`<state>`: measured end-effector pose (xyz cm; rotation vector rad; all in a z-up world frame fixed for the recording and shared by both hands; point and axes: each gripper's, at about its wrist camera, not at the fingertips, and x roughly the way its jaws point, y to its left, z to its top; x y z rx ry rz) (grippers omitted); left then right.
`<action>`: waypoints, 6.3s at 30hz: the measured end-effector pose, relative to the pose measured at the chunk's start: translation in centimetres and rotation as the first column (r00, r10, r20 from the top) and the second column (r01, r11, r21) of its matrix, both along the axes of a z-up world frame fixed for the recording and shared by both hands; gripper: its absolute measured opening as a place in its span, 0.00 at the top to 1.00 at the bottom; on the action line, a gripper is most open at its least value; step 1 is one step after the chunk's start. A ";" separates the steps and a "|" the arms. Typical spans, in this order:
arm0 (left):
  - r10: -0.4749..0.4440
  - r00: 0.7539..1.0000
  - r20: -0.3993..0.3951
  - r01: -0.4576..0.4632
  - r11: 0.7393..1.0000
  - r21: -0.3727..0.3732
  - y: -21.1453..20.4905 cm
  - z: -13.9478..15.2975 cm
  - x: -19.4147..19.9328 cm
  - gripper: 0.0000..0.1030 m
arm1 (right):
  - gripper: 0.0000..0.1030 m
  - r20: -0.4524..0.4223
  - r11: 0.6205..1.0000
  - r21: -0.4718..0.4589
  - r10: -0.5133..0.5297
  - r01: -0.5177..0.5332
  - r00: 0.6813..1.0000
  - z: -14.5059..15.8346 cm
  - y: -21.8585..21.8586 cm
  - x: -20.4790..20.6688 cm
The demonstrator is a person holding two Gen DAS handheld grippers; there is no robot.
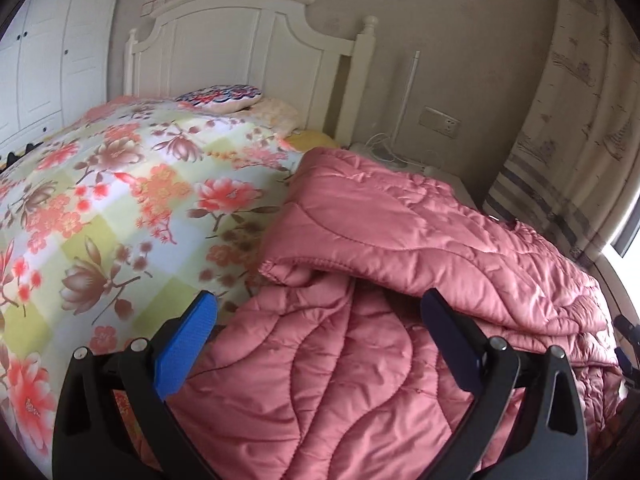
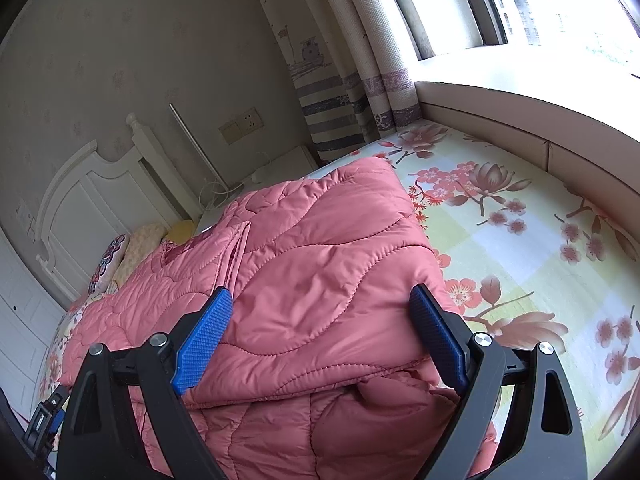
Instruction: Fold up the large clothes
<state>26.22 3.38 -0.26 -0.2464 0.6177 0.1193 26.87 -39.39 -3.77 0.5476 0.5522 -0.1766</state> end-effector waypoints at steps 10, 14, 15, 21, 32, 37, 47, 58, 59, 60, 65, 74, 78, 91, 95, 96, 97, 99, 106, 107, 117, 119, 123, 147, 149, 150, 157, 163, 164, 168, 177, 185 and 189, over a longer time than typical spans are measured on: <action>0.105 0.994 0.037 -0.103 0.993 -0.054 2.1 -0.7 -0.7 0.02 | 0.16 -0.006 1.000 -0.006 0.001 -0.001 1.000 -0.1 0.1 0.0; 0.158 0.987 0.008 -0.157 0.984 -0.087 3.2 -1.0 -0.6 0.02 | 0.16 -0.009 1.000 -0.012 0.001 -0.001 1.000 -0.1 0.1 0.1; 0.171 0.985 -0.002 -0.170 0.981 -0.095 3.4 -1.2 -0.5 0.02 | 0.16 -0.006 1.000 -0.007 0.003 -0.003 1.000 -0.1 0.1 0.1; 0.199 0.979 -0.037 -0.202 0.974 -0.107 4.0 -1.7 -0.3 0.02 | 0.16 0.011 1.000 -0.010 0.018 -0.018 1.000 0.1 0.2 0.0; 0.257 0.959 -0.122 -0.266 0.962 -0.066 5.4 -2.5 -2.1 0.02 | 0.25 -0.095 0.960 0.032 0.281 -0.279 0.955 1.4 4.3 3.2; 0.274 0.951 -0.140 -0.288 0.953 -0.090 6.3 -2.9 -2.9 0.02 | 0.43 -0.145 0.947 0.046 0.322 -0.318 0.936 1.6 7.4 6.0; 0.257 0.950 -0.176 -0.274 0.959 -0.077 6.0 -3.3 -2.2 0.02 | 0.87 -0.066 0.971 -0.139 0.185 -0.193 0.980 5.4 5.7 2.9; 0.260 0.948 -0.185 -0.278 0.957 -0.081 6.2 -3.4 -2.0 0.02 | 0.39 -0.089 0.973 -0.205 0.087 -0.103 0.992 3.9 4.9 1.9; 0.258 0.948 -0.185 -0.276 0.958 -0.079 6.1 -3.4 -2.0 0.02 | 0.39 -0.040 0.957 -0.272 0.089 -0.097 0.995 5.2 5.8 1.4; 0.257 0.949 -0.184 -0.274 0.959 -0.077 6.1 -3.4 -2.0 0.02 | 0.39 -0.031 0.944 -0.309 0.114 -0.118 0.993 5.8 6.8 1.5; 0.256 0.956 -0.141 -0.270 0.958 -0.094 6.2 -2.8 -2.7 0.02 | 0.52 -0.170 0.843 -0.441 0.257 -0.307 0.951 4.4 12.3 4.9; -0.097 0.985 0.143 0.113 0.987 -0.113 1.7 7.0 -1.7 0.02 | 0.51 -0.279 0.851 -0.393 0.250 -0.348 0.927 0.0 12.2 6.6; -0.242 0.970 0.001 0.238 0.954 -0.185 0.3 4.0 5.1 0.02 | 0.51 -0.263 0.871 -0.346 0.267 -0.349 0.927 -0.2 11.5 6.8; -0.174 0.985 -0.001 0.164 0.931 -0.327 6.5 4.5 8.9 0.04 | 0.45 -0.239 0.881 -0.291 0.311 -0.373 0.920 -0.2 11.4 6.4; -0.191 0.967 -0.169 0.137 0.948 -0.287 5.8 0.7 12.7 0.04 | 0.45 -0.237 0.882 -0.288 0.312 -0.373 0.920 -0.2 11.3 6.4; -0.182 0.961 -0.210 0.123 0.956 -0.265 5.4 -0.7 13.1 0.03 | 0.45 -0.236 0.882 -0.285 0.314 -0.374 0.920 -0.2 11.3 6.4; -0.184 0.965 -0.189 0.143 0.966 -0.215 5.1 -1.5 13.1 0.02 | 0.45 -0.233 0.884 -0.282 0.315 -0.374 0.920 -0.2 11.3 6.4; -0.185 0.955 -0.232 0.140 0.970 -0.197 5.0 -2.1 13.7 0.03 | 0.44 -0.229 0.886 -0.274 0.317 -0.374 0.920 -0.1 11.2 6.3; -0.167 0.985 -0.046 0.160 0.979 -0.125 4.4 3.6 14.4 0.03 | 0.44 -0.231 0.886 -0.272 0.317 -0.374 0.920 -0.2 11.2 6.4; -0.192 0.980 -0.048 0.186 0.977 -0.105 3.4 4.0 14.9 0.03 | 0.44 -0.230 0.887 -0.271 0.318 -0.374 0.920 -0.2 11.2 6.4; -0.238 0.932 -0.275 0.245 0.970 -0.010 -0.4 -4.8 21.4 0.02 | 0.41 -0.228 0.878 -0.273 0.338 -0.394 0.913 -0.2 11.6 6.4; -0.230 0.927 -0.296 0.252 0.967 0.036 -1.1 -4.7 21.5 0.02 | 0.41 -0.227 0.881 -0.263 0.340 -0.394 0.913 -0.2 11.4 6.5; -0.238 0.945 -0.223 0.253 0.967 0.040 -1.8 -1.9 20.4 0.02 | 0.41 -0.225 0.885 -0.256 0.337 -0.390 0.914 -0.2 11.2 6.5; -0.343 0.904 -0.255 0.415 0.848 0.330 -15.4 -4.7 17.5 0.02 | 0.40 -0.226 0.892 -0.237 0.335 -0.385 0.915 -0.4 10.8 6.5; -0.363 0.891 -0.273 0.431 0.863 0.262 -14.0 -4.6 18.0 0.02 | 0.40 -0.225 0.892 -0.232 0.339 -0.388 0.914 -0.5 10.8 6.5; -0.354 0.892 -0.280 0.424 0.869 0.253 -13.7 -4.2 17.5 0.02 | 0.40 -0.224 0.893 -0.229 0.340 -0.388 0.913 -0.5 10.8 6.5; -0.250 0.958 -0.142 0.277 0.936 0.218 -7.8 1.1 6.8 0.02 | 0.39 -0.218 0.900 -0.205 0.342 -0.385 0.914 -0.6 10.4 6.6; -0.156 0.963 -0.222 0.208 0.950 0.234 -2.6 -1.1 2.2 0.02 | 0.35 -0.242 0.907 -0.197 0.322 -0.372 0.915 1.5 11.3 4.3; -0.155 0.962 -0.226 0.208 0.949 0.238 -2.2 -1.3 1.8 0.02 | 0.35 -0.226 0.906 -0.190 0.336 -0.379 0.915 2.1 11.5 3.5; -0.201 0.944 -0.264 0.264 0.937 0.231 -1.8 -2.8 0.5 0.02 | 0.23 -0.208 0.830 -0.269 0.446 -0.489 0.871 3.3 15.2 -1.3; -0.188 0.931 -0.312 0.255 0.948 0.189 -0.5 -4.6 -0.2 0.02 | 0.19 -0.367 0.766 -0.310 0.449 -0.563 0.814 -0.4 17.7 -3.5; -0.225 0.922 -0.314 0.314 0.910 0.270 0.5 -5.2 -5.5 0.02 | 0.17 -0.404 0.801 -0.332 0.356 -0.498 0.843 -1.7 10.4 -7.8; -0.254 0.910 -0.327 0.299 0.950 0.093 2.9 -5.8 -4.4 0.02 | 0.17 -0.371 0.817 -0.325 0.353 -0.476 0.859 -1.7 10.0 -8.5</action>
